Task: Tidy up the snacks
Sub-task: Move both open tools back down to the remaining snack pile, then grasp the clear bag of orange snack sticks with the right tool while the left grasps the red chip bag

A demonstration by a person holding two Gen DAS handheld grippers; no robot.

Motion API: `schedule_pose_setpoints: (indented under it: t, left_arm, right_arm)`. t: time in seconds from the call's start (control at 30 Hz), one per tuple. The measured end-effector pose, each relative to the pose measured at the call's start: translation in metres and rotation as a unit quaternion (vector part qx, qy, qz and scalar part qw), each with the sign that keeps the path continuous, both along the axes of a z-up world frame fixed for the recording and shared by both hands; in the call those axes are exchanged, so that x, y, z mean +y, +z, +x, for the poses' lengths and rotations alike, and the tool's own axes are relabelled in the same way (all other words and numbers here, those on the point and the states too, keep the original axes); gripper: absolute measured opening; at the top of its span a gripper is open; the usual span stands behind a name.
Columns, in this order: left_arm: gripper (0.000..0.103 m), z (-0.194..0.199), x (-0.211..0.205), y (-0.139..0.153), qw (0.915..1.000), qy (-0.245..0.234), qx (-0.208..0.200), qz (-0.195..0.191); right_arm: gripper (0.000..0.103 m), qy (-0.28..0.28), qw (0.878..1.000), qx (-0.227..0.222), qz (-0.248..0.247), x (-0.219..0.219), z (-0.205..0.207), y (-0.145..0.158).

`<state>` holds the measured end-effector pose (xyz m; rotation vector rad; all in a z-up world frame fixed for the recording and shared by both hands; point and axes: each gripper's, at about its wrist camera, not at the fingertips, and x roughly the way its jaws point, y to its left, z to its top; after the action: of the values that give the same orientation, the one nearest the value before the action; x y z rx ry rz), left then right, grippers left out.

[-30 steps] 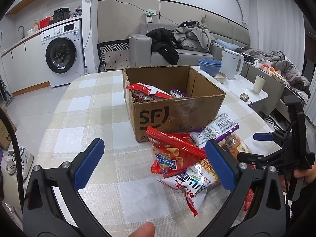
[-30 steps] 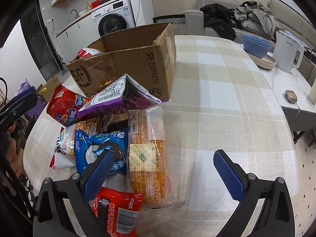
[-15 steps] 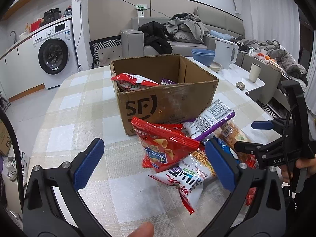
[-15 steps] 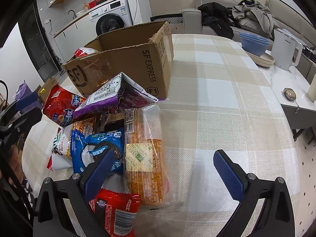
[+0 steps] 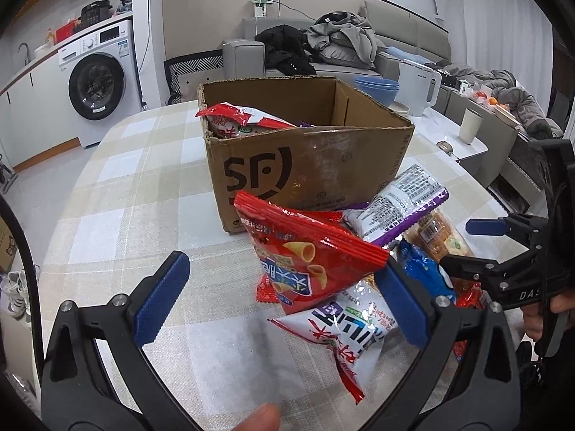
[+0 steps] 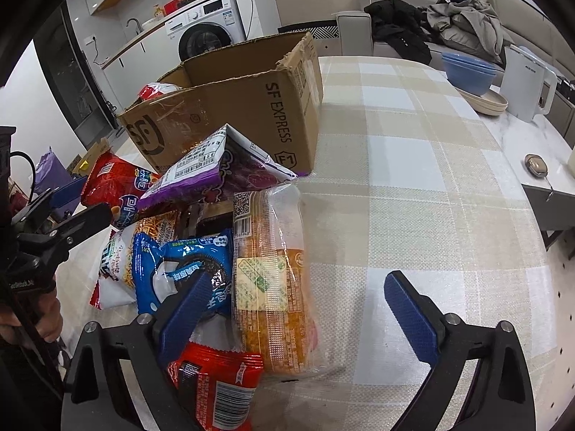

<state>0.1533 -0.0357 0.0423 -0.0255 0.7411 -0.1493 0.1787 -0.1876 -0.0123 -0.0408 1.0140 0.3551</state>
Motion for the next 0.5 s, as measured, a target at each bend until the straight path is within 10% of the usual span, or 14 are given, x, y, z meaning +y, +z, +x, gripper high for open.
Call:
schedule_pose_setpoints:
  t: [0.3, 0.5]
  left_arm:
    - [0.1, 0.014, 0.005, -0.012, 0.9998, -0.004, 0.011, -0.019]
    - [0.081, 0.016, 0.005, -0.016, 0.9992, -0.012, 0.016, -0.034]
  right_arm:
    - [0.08, 0.009, 1.0, -0.008, -0.012, 0.004, -0.003, -0.002]
    - [0.074, 0.016, 1.0, -0.013, -0.014, 0.006, -0.006, -0.001]
